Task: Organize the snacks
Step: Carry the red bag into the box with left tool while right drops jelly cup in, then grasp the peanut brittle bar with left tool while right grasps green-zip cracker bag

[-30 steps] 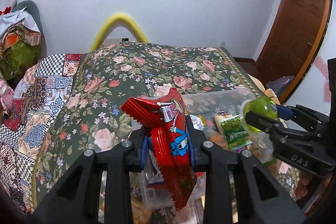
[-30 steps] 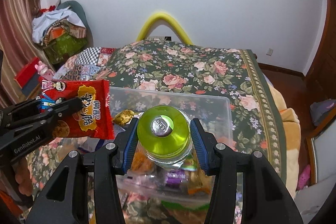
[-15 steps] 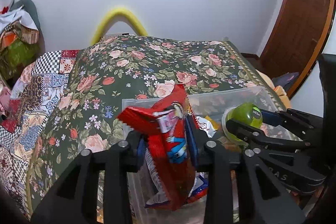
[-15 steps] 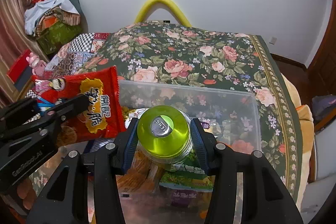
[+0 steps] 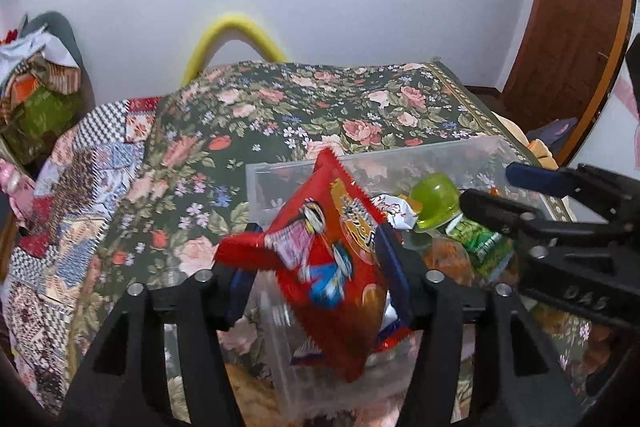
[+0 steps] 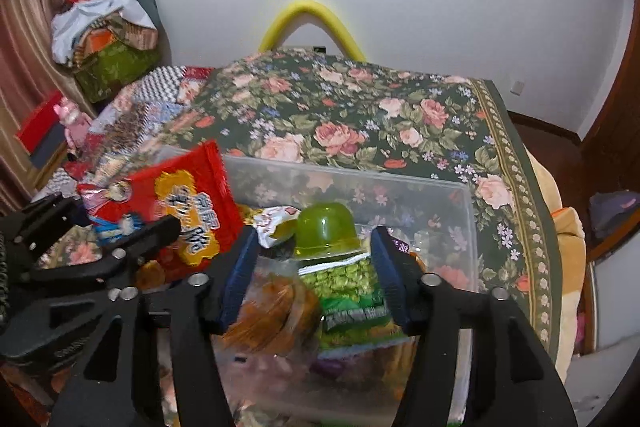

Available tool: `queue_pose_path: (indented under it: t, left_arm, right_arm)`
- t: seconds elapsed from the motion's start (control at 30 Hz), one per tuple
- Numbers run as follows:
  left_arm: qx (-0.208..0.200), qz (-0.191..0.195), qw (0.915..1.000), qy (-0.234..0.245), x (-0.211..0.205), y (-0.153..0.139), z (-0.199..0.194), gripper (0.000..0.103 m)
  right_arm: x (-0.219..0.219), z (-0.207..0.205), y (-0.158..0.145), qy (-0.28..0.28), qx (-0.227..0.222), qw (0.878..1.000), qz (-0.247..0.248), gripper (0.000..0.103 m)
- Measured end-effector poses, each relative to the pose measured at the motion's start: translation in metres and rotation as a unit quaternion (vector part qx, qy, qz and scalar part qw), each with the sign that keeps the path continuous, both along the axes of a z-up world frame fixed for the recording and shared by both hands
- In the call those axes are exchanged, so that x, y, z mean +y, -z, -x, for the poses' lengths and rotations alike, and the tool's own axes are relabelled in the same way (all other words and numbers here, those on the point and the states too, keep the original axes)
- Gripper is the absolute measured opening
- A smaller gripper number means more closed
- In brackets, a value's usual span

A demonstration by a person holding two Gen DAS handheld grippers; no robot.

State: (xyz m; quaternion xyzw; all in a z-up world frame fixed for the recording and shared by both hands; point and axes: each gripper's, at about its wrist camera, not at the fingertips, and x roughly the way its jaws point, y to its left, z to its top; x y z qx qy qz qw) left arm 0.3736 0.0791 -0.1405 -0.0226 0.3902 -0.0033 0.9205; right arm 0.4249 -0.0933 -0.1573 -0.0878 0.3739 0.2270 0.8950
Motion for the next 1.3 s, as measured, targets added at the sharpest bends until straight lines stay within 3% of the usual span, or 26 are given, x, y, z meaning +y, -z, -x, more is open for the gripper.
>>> queue_pose_path:
  t: [0.27, 0.37, 0.6, 0.73, 0.93, 1.3]
  left_arm:
    - [-0.01, 0.012, 0.9998, 0.009, 0.004, -0.032, 0.04, 0.063]
    - [-0.022, 0.006, 0.9997, 0.004, 0.008, -0.045, 0.058, 0.069]
    - [-0.013, -0.001, 0.9999, -0.01, 0.025, -0.052, 0.094, 0.073]
    - [0.0, -0.001, 0.9999, -0.016, 0.036, -0.043, 0.113, 0.08]
    - [0.034, -0.015, 0.9992, -0.012, 0.042, -0.016, 0.131, 0.089]
    - [0.09, -0.014, 0.9959, 0.003, 0.038, 0.046, 0.129, 0.091]
  right_arm:
    - [-0.016, 0.037, -0.026, -0.001, -0.025, 1.0, -0.011, 0.06]
    - [-0.022, 0.051, -0.032, 0.003, -0.038, 0.999, -0.007, 0.062]
    - [-0.046, 0.08, -0.034, 0.01, -0.039, 0.999, -0.015, 0.064]
    - [-0.061, 0.09, -0.027, 0.019, -0.033, 0.999, -0.023, 0.074]
    - [-0.079, 0.096, -0.006, 0.034, -0.012, 0.999, -0.016, 0.074]
    - [-0.1, 0.083, 0.047, 0.057, 0.062, 0.996, -0.026, 0.074]
